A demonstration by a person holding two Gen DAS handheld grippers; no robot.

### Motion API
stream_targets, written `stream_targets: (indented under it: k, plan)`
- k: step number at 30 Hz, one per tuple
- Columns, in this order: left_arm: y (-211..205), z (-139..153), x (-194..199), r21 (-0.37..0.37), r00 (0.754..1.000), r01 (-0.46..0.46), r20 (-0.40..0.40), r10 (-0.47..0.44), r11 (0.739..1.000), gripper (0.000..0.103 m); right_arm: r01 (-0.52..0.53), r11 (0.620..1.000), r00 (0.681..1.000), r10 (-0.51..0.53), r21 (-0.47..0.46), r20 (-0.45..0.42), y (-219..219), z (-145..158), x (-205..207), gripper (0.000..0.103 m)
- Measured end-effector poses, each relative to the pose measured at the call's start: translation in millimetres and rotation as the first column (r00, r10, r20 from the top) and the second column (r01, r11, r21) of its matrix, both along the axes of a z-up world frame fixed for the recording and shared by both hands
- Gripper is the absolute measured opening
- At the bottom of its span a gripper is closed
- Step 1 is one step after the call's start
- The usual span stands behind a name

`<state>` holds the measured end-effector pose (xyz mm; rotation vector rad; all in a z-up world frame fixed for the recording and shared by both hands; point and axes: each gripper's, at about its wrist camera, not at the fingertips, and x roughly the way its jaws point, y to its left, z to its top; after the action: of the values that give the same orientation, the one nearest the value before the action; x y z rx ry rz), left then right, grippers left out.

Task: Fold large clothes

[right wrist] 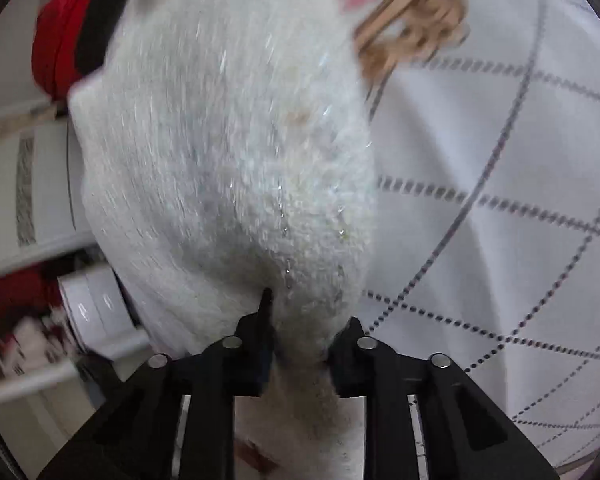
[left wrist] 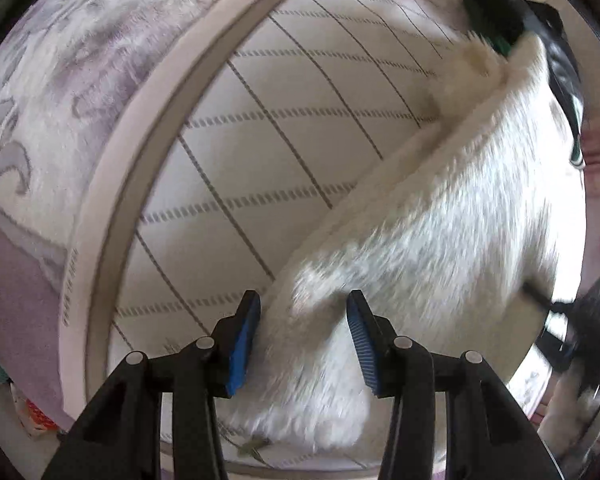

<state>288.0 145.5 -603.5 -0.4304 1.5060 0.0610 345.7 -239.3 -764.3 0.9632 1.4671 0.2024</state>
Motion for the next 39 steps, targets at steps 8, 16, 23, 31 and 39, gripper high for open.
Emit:
stream_targets:
  k: [8,16,23,31,39]
  plan:
    - [-92.9,-7.5,-35.7,-0.11,0.999,-0.03,-0.028,0.027,0.993,0.042,-0.222,0.963,0.975,0.22,-0.151,-0.033,-62.8,26.8,69.0,0.047]
    - [-110.7,16.2,-74.9,0.03,0.995,0.016,0.097,-0.019,0.999,0.02,-0.354,0.928,0.928,0.333,-0.115,-0.17,-68.3,12.0,-31.4,0.067]
    - [-128.3,23.2,-132.9,0.02,0.998,0.047,0.029,-0.048,0.999,0.019,-0.195,0.978,0.97,0.181,-0.078,-0.163,-70.1,16.3,-105.8,0.017]
    - [-149.2,34.7,-181.0,-0.118,0.989,-0.035,-0.144,0.018,0.992,0.027,-0.44,0.883,0.861,0.363,-0.163,-0.356,-87.9,30.3,-134.1,0.027]
    - [-157.6,92.8,-142.1,0.033,0.99,-0.069,0.123,0.065,0.997,0.086,-0.438,0.84,0.884,0.468,-0.321,0.016,-12.5,131.2,-31.9,0.048]
